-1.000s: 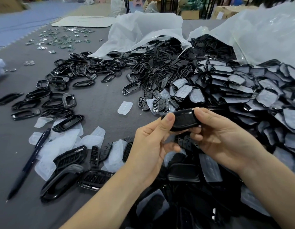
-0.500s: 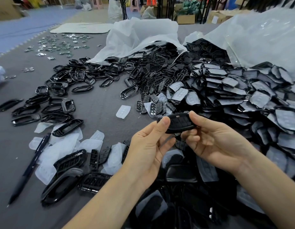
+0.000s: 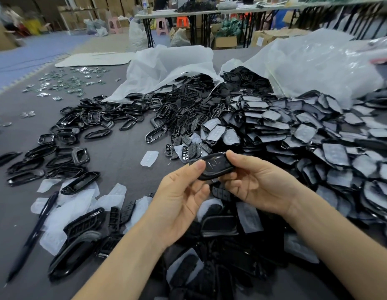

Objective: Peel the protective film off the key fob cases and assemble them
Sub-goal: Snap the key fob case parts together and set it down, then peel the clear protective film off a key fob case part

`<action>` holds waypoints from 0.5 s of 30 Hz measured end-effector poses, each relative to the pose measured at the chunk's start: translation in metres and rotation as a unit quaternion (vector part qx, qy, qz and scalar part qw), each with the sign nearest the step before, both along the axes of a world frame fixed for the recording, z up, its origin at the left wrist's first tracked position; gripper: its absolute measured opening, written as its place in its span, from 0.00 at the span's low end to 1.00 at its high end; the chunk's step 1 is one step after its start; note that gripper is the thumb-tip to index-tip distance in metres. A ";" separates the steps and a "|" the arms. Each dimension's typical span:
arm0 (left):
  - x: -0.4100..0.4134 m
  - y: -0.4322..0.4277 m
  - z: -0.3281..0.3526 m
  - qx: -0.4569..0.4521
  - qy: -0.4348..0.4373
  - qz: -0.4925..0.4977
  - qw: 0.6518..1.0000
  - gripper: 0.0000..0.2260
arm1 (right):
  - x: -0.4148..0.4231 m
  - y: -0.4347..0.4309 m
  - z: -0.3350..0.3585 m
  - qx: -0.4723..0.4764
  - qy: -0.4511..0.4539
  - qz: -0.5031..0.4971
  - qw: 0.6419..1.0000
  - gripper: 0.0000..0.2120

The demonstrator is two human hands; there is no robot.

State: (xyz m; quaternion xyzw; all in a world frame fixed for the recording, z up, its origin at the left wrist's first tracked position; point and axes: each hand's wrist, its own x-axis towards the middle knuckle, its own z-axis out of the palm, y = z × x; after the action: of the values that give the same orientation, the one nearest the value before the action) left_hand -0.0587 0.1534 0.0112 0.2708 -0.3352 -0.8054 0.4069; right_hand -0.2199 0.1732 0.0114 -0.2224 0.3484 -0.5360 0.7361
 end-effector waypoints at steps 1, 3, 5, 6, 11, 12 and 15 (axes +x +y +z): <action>0.001 0.001 0.000 -0.008 -0.006 0.007 1.000 0.06 | 0.000 0.001 0.002 -0.019 0.017 0.001 1.000 0.14; 0.003 0.002 0.001 -0.021 -0.010 0.020 1.000 0.07 | 0.001 0.004 0.008 -0.065 0.070 -0.004 0.995 0.13; 0.006 0.002 0.002 -0.059 -0.014 0.022 0.998 0.10 | 0.001 0.009 0.015 -0.110 0.110 -0.004 0.988 0.13; 0.007 0.003 0.001 -0.088 -0.021 0.020 0.996 0.11 | 0.000 0.015 0.018 -0.126 0.127 -0.006 0.984 0.11; -0.007 0.020 -0.011 -0.240 -0.085 -0.010 0.967 0.28 | 0.004 0.064 0.011 -0.120 0.142 -0.028 0.982 0.07; -0.010 0.023 -0.012 -0.248 -0.097 -0.021 0.964 0.30 | 0.002 0.073 0.010 -0.112 0.136 -0.044 0.983 0.09; -0.018 0.027 -0.017 -0.256 -0.095 -0.035 0.961 0.26 | -0.011 0.096 0.016 -0.101 0.116 -0.069 0.986 0.12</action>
State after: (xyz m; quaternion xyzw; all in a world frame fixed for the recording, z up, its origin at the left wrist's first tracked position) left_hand -0.0765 0.1802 -0.0056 0.2209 -0.5766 -0.6771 0.4004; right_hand -0.2306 0.2689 0.0271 -0.3317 0.3897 -0.5890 0.6254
